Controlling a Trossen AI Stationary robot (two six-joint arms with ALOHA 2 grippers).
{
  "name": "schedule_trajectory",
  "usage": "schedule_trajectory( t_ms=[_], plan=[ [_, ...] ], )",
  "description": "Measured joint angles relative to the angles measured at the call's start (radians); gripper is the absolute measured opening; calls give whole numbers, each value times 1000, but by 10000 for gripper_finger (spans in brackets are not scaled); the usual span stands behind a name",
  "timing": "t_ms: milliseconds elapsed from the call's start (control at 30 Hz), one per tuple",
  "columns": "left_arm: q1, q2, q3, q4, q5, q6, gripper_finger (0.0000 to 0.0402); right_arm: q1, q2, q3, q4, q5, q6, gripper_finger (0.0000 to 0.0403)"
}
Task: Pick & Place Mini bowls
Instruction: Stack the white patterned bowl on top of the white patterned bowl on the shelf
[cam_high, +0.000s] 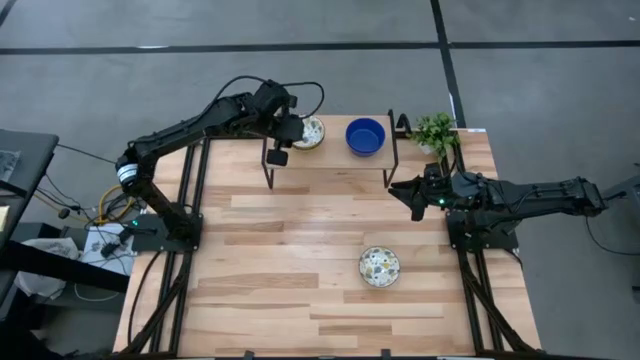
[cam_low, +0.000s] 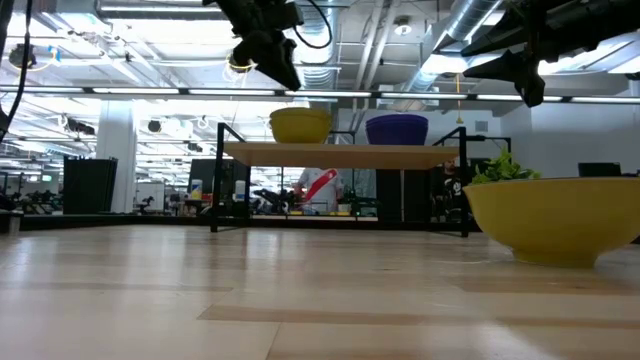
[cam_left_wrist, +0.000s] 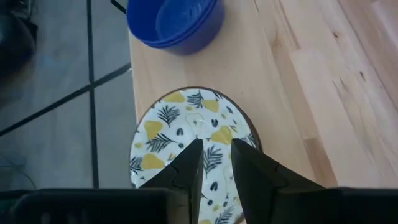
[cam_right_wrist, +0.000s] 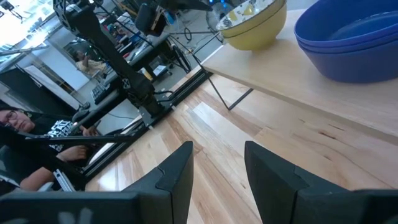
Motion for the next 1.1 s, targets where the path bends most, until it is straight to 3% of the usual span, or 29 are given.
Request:
schedule_trajectory(
  t_ms=[233, 433, 533, 833, 1100],
  plan=[
    [0, 6, -46, 8, -2, 2, 82, 0, 0, 0, 0, 0, 1, 133],
    [-15, -11, -48, 29, -109, 0, 82, 0, 0, 0, 0, 0, 2, 134],
    [-40, -37, -48, 34, -116, -7, 82, 0, 0, 0, 0, 0, 2, 133],
    [-159, -112, -48, 28, -112, -198, 82, 0, 0, 0, 0, 0, 3, 133],
    [-196, -224, -152, 25, 0, -441, 82, 0, 0, 0, 0, 0, 17, 134]
  ],
)
